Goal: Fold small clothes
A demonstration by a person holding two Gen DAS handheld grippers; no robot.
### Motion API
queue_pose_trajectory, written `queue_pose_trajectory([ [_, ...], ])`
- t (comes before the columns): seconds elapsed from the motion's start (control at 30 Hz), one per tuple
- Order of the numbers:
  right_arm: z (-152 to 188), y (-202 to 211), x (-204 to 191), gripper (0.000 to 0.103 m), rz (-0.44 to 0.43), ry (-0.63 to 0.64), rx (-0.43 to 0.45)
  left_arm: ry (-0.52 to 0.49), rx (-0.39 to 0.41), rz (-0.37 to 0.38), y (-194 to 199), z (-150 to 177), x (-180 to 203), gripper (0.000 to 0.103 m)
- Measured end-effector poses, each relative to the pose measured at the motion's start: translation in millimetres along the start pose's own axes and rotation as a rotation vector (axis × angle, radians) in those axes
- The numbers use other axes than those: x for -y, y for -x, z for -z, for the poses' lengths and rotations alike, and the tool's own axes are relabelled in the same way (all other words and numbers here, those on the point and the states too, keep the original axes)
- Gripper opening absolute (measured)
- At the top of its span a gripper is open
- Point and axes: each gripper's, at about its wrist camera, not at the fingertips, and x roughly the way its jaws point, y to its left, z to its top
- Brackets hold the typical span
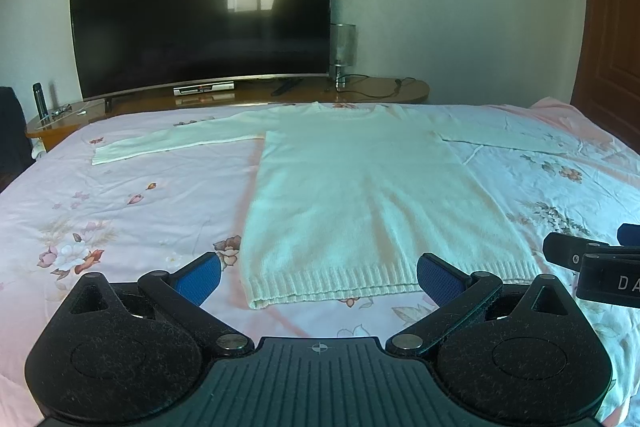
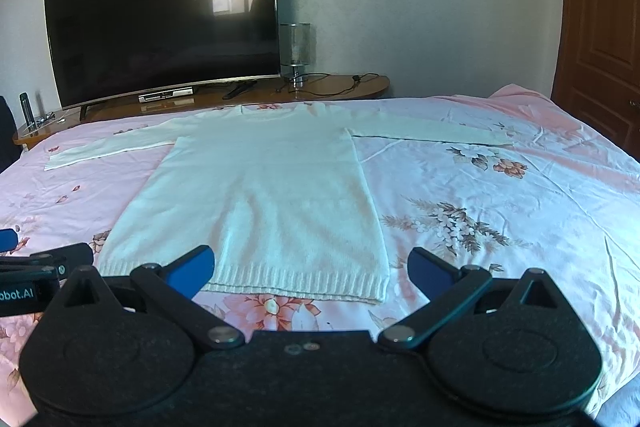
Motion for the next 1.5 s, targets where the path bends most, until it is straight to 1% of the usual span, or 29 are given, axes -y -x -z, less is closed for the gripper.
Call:
queue_pose_trajectory([
  [0.87, -0.1, 0.9, -5.2, 0.103, -0.016, 0.015, 0.005, 0.007, 0.003, -0.004, 3.2, 0.7, -5.0, 0.103],
  [1.07, 0.2, 0.3, -5.5, 0.103, -0.014, 0.011, 0.004, 0.033, -0.011, -0.005, -0.2, -2.5, -8.4, 0.103],
  [1.13, -0.3, -0.8, -3.1, 0.103, -0.029, 0.003, 0.001, 0.047, -0.004, -0.041, -3.6, -5.5, -12.1, 0.103],
  [1.23, -3.8, -1.1, 3.5, 0.103, -0.042, -0.021, 0.018, 0.047, 0.001, -0.123, -14.7, -11.1, -15.6, 0.103],
  [1.3, -7.9, -3.3, 8.7, 0.103, -0.032, -0.027, 0.04, 0.033, -0.001, -0.094, -25.8, -17.3, -18.2, 0.103],
  [1.33, -10.1, -5.9, 11.1, 0.103, -0.023, -0.029, 0.047, 0.029, 0.001, -0.095, -30.8, -21.0, -17.7, 0.103],
  [1.43, -19.1, -20.3, 23.3, 0.103, -0.024, -0.041, 0.051, 0.009, 0.054, -0.186, -46.7, -38.6, -12.9, 0.103],
  [1.47, -23.4, -25.8, 28.3, 0.103, -0.026, -0.051, 0.052, 0.002, 0.078, -0.208, -54.4, -46.8, -12.0, 0.103],
  [1.5, -28.9, -32.9, 34.3, 0.102, -0.022, -0.056, 0.053, -0.006, 0.092, -0.213, -62.2, -54.7, -11.0, 0.103],
])
